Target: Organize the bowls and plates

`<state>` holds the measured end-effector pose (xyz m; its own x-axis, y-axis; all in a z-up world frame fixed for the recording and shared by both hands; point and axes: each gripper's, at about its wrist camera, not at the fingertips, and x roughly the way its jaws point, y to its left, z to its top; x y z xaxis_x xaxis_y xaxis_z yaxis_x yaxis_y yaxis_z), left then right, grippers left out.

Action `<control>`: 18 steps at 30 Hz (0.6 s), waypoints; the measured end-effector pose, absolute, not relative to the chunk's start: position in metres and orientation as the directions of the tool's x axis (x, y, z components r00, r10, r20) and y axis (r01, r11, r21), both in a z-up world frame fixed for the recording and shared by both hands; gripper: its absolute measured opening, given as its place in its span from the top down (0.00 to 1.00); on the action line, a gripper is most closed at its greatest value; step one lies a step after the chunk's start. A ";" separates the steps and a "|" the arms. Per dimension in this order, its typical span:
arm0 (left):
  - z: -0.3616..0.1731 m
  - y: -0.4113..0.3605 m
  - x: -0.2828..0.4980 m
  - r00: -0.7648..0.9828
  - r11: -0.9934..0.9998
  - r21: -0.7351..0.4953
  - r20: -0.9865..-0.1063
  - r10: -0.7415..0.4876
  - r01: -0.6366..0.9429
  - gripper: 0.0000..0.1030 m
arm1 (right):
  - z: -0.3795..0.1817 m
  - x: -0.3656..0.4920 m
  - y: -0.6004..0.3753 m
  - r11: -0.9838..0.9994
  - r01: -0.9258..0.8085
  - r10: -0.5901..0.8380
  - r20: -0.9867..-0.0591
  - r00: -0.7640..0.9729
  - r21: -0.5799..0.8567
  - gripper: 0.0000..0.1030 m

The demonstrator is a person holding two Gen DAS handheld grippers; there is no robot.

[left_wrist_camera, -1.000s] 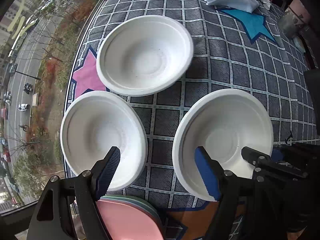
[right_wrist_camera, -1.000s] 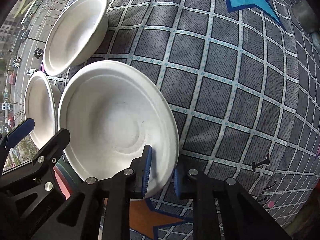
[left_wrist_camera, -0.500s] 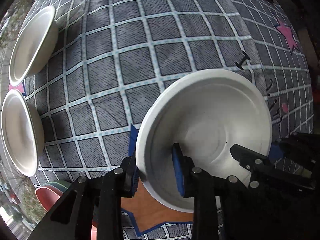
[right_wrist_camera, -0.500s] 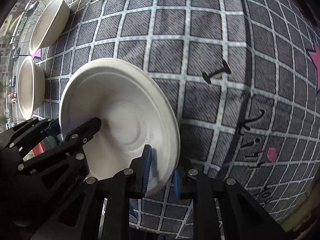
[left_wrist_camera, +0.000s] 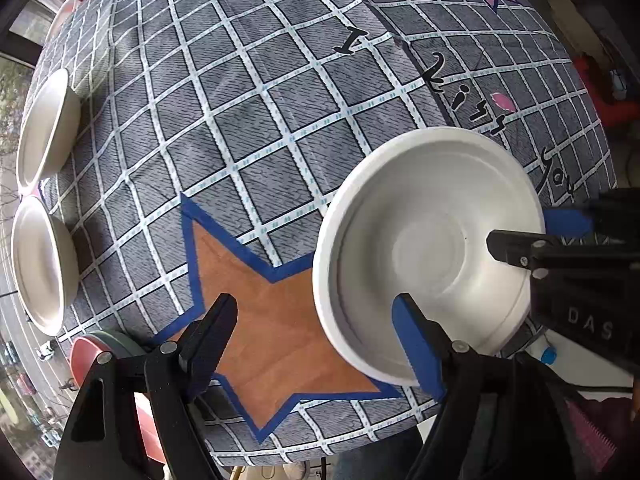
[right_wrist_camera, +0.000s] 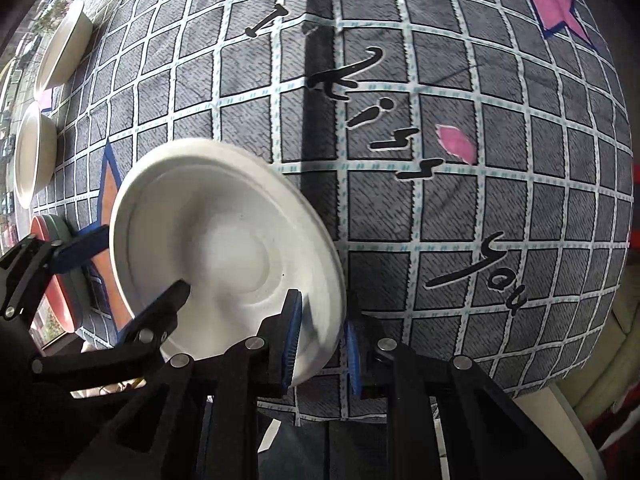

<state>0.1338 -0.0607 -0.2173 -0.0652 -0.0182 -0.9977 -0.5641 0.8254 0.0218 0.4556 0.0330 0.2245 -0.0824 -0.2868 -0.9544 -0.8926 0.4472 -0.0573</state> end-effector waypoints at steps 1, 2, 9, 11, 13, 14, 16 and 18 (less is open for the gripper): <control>-0.212 -0.059 0.130 -0.062 0.821 0.024 -0.998 -0.014 -0.570 0.20 | 0.230 0.476 0.018 0.463 -0.884 -0.280 -0.957 -0.077 -0.064 0.48; -0.209 -0.058 0.126 -0.056 0.816 0.025 -0.998 -0.009 -0.578 0.20 | 0.231 0.484 0.000 0.469 -0.881 -0.263 -0.962 -0.070 -0.064 0.35; -0.188 -0.040 0.077 -0.008 0.772 0.005 -1.000 0.000 -0.635 0.20 | 0.283 0.532 0.031 0.486 -0.871 -0.214 -0.976 -0.034 -0.076 0.28; -0.185 -0.038 0.069 0.000 0.767 0.003 -1.000 0.005 -0.641 0.20 | 0.298 0.537 0.049 0.499 -0.864 -0.205 -0.978 -0.035 -0.074 0.28; -0.178 -0.034 0.054 0.006 0.764 0.001 -1.000 0.006 -0.645 0.20 | 0.301 0.550 0.077 0.505 -0.860 -0.201 -0.979 -0.038 -0.070 0.20; -0.176 -0.035 0.057 0.007 0.762 0.000 -1.000 0.006 -0.648 0.20 | 0.303 0.547 0.081 0.504 -0.861 -0.197 -0.980 -0.040 -0.067 0.16; -0.169 -0.039 0.057 0.010 0.754 0.001 -1.000 0.010 -0.657 0.20 | 0.305 0.543 0.094 0.498 -0.865 -0.193 -0.980 -0.043 -0.060 0.12; -0.162 -0.045 0.049 0.018 0.743 0.000 -1.000 0.016 -0.669 0.20 | 0.305 0.518 0.132 0.485 -0.872 -0.198 -0.979 -0.039 -0.063 0.12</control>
